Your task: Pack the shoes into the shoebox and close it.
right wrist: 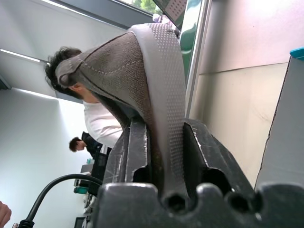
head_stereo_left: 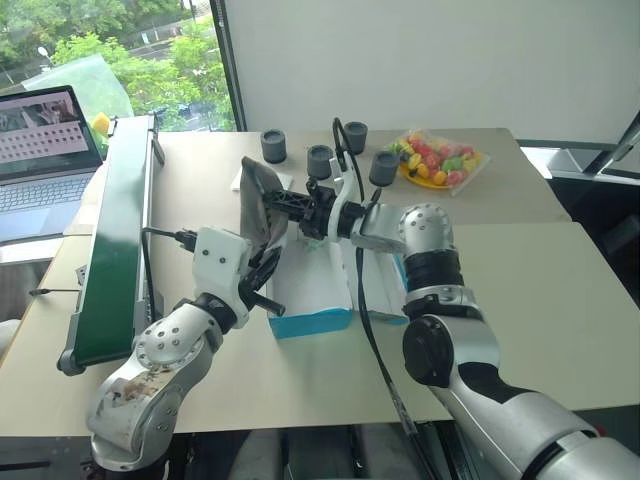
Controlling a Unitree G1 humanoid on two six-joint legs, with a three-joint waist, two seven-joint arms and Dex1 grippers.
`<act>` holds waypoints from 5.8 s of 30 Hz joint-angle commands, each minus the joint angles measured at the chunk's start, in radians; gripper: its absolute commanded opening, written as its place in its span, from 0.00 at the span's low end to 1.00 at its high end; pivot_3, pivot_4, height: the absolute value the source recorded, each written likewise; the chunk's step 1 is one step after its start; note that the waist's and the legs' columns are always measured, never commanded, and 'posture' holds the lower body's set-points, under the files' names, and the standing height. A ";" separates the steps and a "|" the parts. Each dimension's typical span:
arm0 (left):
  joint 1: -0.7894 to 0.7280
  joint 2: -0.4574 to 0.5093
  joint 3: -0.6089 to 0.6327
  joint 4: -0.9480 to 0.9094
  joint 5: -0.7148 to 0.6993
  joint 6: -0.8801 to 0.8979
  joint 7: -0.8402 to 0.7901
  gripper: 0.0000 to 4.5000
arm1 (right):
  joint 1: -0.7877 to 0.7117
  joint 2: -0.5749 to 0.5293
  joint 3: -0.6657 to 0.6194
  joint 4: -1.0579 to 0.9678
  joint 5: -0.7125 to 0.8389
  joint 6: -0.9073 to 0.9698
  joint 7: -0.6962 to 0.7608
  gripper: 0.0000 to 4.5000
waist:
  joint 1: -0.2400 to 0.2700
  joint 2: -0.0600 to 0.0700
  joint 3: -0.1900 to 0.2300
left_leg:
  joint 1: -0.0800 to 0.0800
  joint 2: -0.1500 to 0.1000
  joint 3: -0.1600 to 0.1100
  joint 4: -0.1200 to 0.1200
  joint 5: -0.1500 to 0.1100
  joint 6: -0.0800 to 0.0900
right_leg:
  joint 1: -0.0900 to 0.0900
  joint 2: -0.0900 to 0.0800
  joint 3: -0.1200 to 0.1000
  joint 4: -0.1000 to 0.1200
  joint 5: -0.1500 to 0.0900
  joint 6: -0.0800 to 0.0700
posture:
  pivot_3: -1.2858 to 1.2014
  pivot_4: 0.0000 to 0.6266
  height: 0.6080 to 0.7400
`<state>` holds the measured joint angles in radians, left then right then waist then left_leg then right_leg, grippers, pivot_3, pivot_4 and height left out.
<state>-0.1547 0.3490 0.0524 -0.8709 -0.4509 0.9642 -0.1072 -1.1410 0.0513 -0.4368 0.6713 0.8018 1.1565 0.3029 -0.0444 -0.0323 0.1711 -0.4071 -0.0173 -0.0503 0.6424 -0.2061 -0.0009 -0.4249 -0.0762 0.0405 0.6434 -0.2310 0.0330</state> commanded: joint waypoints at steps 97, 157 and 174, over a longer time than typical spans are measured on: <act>0.289 0.042 0.422 0.160 0.100 -0.181 0.169 0.82 | 0.353 -0.236 0.637 -0.815 -0.399 -0.462 0.350 0.85 | -0.002 0.001 0.001 | 0.004 0.000 -0.002 0.000 -0.001 0.000 | 0.001 0.000 0.001 0.002 -0.001 0.000 | 0.52 0.24 0.89; 0.373 0.018 0.557 0.357 0.147 -0.206 0.054 0.99 | 0.487 -0.305 0.793 -0.823 -0.524 -0.658 0.608 1.00 | 0.003 0.000 0.000 | 0.005 0.001 -0.006 0.000 -0.001 -0.001 | 0.001 -0.001 0.001 0.002 -0.001 0.000 | 0.52 0.24 0.89; 0.284 0.014 0.585 0.344 0.116 -0.165 0.069 0.47 | 0.385 -0.279 0.716 -0.860 -0.478 -0.612 0.552 1.00 | 0.008 0.000 0.000 | 0.006 0.001 -0.006 0.000 -0.001 -0.001 | 0.002 -0.001 0.001 0.002 -0.001 0.000 | 0.52 0.24 0.89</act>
<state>0.1451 0.3594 0.6189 -0.5030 -0.3237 0.8032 -0.0450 -0.7351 -0.2365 0.3126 -0.1489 0.2983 0.5364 0.8656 -0.0365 -0.0324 0.1712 -0.4006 -0.0166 -0.0568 0.6424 -0.2068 -0.0018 -0.4230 -0.0772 0.0414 0.6459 -0.2317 0.0326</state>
